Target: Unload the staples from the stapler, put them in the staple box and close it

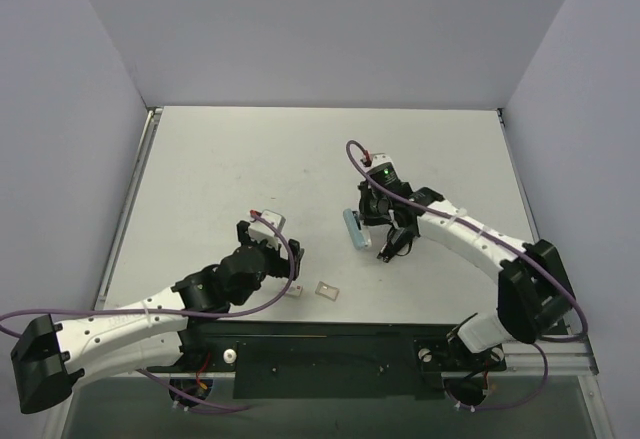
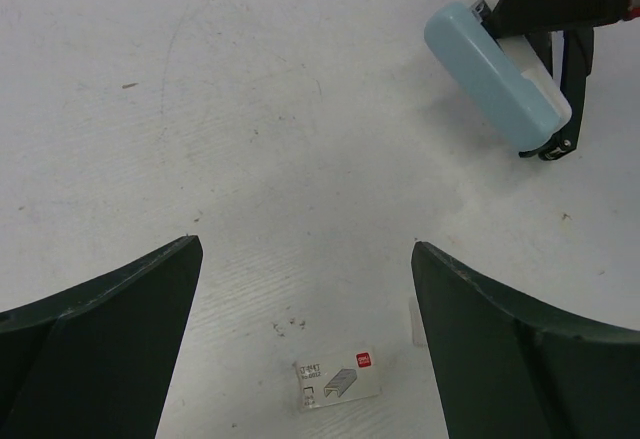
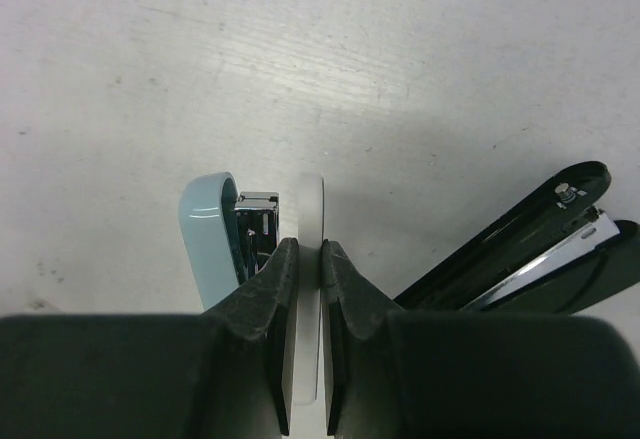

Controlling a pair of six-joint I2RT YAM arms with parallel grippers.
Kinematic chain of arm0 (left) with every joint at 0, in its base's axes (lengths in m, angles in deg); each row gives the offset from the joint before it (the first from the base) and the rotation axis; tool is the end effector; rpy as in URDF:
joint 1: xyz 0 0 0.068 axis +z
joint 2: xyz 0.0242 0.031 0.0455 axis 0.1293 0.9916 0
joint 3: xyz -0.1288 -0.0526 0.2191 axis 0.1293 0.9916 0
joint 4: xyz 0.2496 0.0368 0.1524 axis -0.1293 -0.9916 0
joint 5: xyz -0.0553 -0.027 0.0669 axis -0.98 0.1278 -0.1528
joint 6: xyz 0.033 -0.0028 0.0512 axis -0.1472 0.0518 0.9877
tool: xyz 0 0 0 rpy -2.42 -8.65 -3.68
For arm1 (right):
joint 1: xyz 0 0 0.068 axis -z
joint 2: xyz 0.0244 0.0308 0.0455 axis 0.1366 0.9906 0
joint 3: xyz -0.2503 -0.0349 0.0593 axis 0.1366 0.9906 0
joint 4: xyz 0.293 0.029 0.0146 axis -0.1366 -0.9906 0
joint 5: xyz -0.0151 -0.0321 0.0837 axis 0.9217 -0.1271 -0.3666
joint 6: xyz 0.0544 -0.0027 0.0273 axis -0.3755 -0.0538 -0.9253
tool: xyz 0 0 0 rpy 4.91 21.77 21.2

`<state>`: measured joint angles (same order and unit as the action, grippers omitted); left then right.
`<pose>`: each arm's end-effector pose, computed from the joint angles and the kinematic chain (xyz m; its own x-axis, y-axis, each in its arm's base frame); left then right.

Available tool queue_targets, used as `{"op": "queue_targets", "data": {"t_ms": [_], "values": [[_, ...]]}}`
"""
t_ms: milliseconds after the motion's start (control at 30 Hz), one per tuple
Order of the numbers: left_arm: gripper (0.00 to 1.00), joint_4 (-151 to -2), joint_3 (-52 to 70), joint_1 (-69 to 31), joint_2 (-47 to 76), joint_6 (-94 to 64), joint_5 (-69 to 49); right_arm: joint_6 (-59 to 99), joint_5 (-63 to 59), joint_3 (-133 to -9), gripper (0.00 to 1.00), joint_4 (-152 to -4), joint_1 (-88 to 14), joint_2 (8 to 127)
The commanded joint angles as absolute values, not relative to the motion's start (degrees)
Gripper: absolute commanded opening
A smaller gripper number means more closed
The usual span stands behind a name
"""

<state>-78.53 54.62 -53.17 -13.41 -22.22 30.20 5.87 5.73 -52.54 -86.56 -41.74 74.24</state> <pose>0.1387 -0.1970 0.2131 -0.3237 0.0262 -0.9458 0.4138 0.9029 -0.1166 0.3106 0.2089 0.1949 -0.6972 -0.0347 -0.7160 -0.3319 0.9009 0.2795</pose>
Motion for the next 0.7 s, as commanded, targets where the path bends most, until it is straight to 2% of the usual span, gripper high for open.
{"op": "queue_targets", "data": {"t_ms": [0,100,400,667], "values": [[0.97,-77.44,50.65,-52.95,-13.3,-28.05,26.81,3.94,9.26,-50.22,0.0,-86.89,-44.76,64.27],[0.97,-77.09,49.95,-52.95,-14.35,-31.83,21.72,3.15,10.83,-48.46,0.0,-87.41,-48.0,59.18],[0.97,-77.09,46.34,-52.86,-14.7,-44.91,11.52,0.43,28.49,-46.7,0.0,-90.4,-60.58,49.41],[0.95,-73.84,47.83,-52.77,-17.34,-53.01,9.14,-4.58,34.65,-45.47,0.0,-90.75,-69.45,44.13]]}}
